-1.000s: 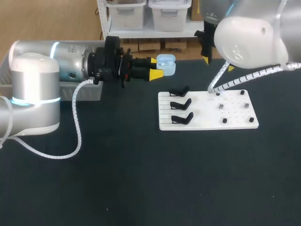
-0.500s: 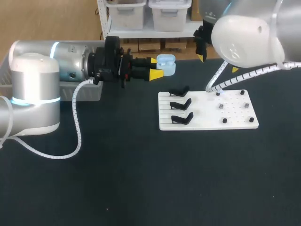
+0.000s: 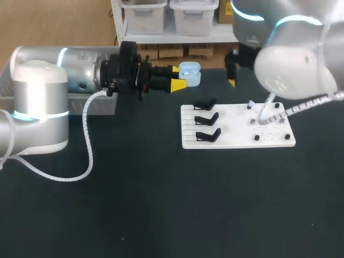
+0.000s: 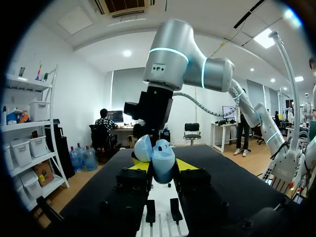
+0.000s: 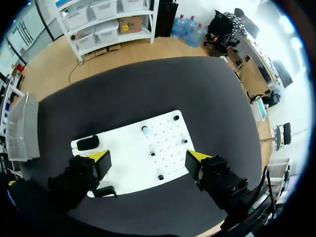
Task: Pick up each earbud case from the left stands, insert the matching earbuds, close the lid, and place the case in the box.
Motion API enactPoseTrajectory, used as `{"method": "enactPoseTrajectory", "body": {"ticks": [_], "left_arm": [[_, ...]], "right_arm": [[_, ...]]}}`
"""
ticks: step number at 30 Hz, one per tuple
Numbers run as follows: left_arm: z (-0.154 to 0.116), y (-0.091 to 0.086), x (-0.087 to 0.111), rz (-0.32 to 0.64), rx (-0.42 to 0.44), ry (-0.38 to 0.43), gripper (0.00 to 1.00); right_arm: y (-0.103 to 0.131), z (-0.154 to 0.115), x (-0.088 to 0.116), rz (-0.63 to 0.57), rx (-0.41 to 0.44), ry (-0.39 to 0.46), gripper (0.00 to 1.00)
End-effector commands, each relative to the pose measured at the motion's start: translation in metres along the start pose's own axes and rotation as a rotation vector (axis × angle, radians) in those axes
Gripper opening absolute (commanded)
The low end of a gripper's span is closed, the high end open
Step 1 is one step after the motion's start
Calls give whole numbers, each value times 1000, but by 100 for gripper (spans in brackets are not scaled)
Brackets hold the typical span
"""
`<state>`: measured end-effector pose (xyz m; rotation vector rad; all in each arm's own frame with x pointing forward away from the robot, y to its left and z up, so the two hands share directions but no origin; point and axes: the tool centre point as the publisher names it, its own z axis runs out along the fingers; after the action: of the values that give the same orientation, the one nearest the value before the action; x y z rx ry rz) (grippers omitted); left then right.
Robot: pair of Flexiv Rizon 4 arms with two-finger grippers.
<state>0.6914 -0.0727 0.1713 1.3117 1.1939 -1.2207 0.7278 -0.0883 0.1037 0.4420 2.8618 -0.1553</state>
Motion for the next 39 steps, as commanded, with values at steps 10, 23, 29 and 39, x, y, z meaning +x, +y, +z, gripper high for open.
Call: {"method": "enactPoseTrajectory", "body": {"ticks": [10,23,29,39], "left_arm": [[0,-2,1,3,-6,-2,0],[0,-2,1,3,-6,-2,0],[0,-2,1,3,-6,-2,0],[0,-2,1,3,-6,-2,0]], "right_arm": [[-8,27,-4,-90,-73,89,54],[3,54,-2,-72,-67,152,43],[6,62,-4,-59,-81,169,44],[3,72,-9,-44,-82,169,40]]}}
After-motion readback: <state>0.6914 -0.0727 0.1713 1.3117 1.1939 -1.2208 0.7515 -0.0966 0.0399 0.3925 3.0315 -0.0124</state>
